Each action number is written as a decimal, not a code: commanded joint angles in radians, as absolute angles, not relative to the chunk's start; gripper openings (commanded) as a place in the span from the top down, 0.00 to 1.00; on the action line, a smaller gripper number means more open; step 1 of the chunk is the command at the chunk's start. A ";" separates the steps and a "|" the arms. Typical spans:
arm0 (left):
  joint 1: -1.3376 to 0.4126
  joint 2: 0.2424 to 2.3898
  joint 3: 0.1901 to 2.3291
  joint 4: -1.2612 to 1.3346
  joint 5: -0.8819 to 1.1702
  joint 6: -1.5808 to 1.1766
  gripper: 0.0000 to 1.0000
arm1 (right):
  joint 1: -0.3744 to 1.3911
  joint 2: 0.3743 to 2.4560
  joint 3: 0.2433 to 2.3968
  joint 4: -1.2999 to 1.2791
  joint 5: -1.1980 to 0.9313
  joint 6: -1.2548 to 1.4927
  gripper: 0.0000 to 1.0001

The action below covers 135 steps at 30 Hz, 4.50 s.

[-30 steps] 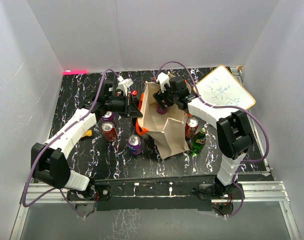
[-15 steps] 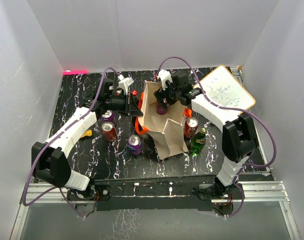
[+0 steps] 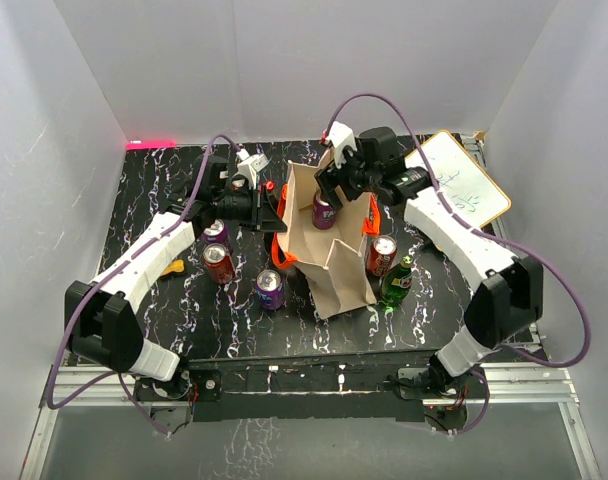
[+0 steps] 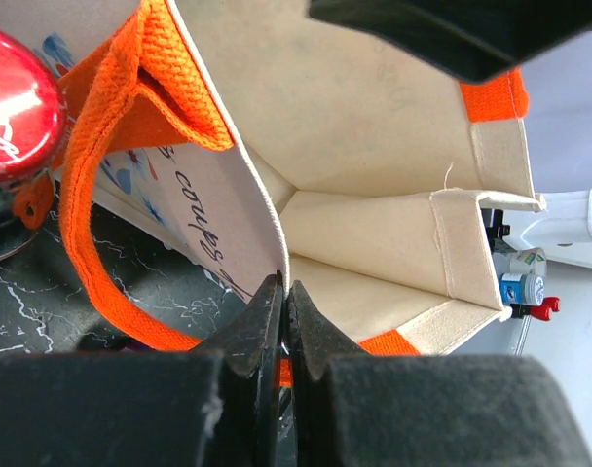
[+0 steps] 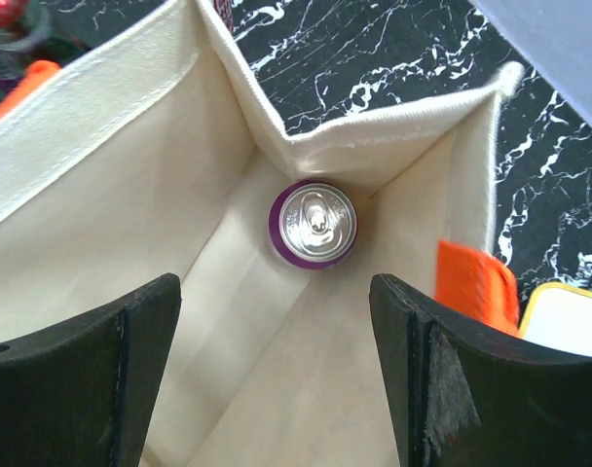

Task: Place the beverage into the canvas bag
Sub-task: Place the drink in the canvas bag, then pick up the drink from the center of the board, then place the drink in the canvas bag.

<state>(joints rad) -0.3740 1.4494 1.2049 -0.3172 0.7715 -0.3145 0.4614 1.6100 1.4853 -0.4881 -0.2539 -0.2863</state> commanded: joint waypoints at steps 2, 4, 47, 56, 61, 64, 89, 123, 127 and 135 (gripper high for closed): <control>-0.371 1.442 1.237 -0.309 0.787 -0.305 1.00 | 0.453 1.441 1.511 -0.513 -0.246 -0.325 0.19; -0.371 1.442 1.234 -0.305 0.783 -0.302 1.00 | 0.449 1.397 1.493 -0.548 -0.274 -0.370 0.19; -0.371 1.397 1.209 -0.302 0.759 -0.269 1.00 | 0.124 1.348 1.053 -0.665 -0.512 -0.423 0.15; -0.371 1.399 1.212 -0.299 0.761 -0.271 1.00 | 0.133 1.388 0.984 -0.554 -0.481 -0.410 0.14; -0.372 1.400 1.213 -0.303 0.758 -0.267 1.00 | 0.133 1.412 0.961 -0.504 -0.483 -0.393 0.18; -0.371 1.402 1.213 -0.303 0.758 -0.266 1.00 | 0.133 1.419 0.955 -0.483 -0.483 -0.385 0.21; -0.371 1.413 1.205 -0.290 0.767 -0.279 1.00 | 0.133 1.275 1.334 -0.495 -0.222 -0.337 0.92; -0.383 1.466 1.186 -0.249 0.914 -0.253 1.00 | 0.408 1.542 1.678 -0.719 -0.669 -0.458 0.92; -0.383 1.479 1.190 -0.250 0.924 -0.255 1.00 | 0.415 1.606 1.719 -0.726 -0.656 -0.496 0.92; -0.383 1.522 1.204 -0.272 0.956 -0.256 1.00 | 0.479 1.728 1.810 -0.739 -0.615 -0.550 0.92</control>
